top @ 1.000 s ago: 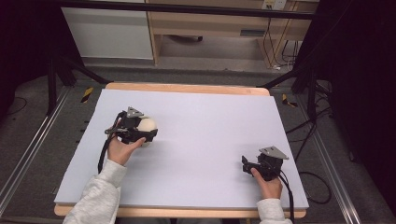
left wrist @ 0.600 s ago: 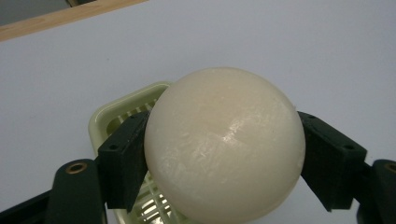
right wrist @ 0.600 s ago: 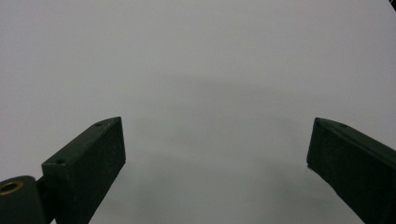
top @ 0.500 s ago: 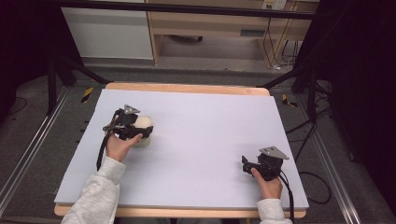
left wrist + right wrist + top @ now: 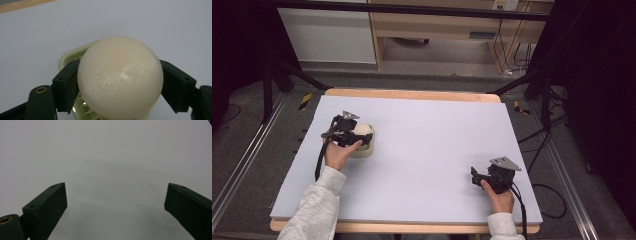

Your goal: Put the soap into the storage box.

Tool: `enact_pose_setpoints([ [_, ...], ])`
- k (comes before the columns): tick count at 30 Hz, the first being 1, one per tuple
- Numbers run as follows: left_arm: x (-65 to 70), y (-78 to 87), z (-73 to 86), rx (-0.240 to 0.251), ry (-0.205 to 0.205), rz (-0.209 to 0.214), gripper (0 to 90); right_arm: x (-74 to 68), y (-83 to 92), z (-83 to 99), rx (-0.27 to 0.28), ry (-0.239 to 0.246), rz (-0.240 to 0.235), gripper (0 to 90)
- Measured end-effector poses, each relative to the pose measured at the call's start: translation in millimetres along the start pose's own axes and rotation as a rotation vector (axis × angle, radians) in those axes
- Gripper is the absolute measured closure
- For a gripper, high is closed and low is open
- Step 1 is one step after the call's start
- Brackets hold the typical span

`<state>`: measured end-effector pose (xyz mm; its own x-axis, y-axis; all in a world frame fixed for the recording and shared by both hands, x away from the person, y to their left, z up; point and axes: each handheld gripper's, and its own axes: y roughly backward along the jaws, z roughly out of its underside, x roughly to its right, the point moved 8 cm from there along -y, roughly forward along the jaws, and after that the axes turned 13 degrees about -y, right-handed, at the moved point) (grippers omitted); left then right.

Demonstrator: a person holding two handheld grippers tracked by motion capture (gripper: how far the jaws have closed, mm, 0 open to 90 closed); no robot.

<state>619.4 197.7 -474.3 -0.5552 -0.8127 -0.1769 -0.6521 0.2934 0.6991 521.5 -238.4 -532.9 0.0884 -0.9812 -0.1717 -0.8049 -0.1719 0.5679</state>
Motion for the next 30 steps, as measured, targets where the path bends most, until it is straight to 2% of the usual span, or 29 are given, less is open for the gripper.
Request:
enact_pose_setpoints([
  [14, -5.5, -12.6, 9.8, -0.045, 0.002, -0.012, 24.3, -0.1, 0.1, 0.0, 0.0, 0.0, -0.001, 4.9],
  [30, -5.7, -19.4, 17.0, -0.066, 0.006, -0.013, 24.3, 0.0, 0.0, 0.1, -0.001, 0.0, -0.001, 4.9],
])
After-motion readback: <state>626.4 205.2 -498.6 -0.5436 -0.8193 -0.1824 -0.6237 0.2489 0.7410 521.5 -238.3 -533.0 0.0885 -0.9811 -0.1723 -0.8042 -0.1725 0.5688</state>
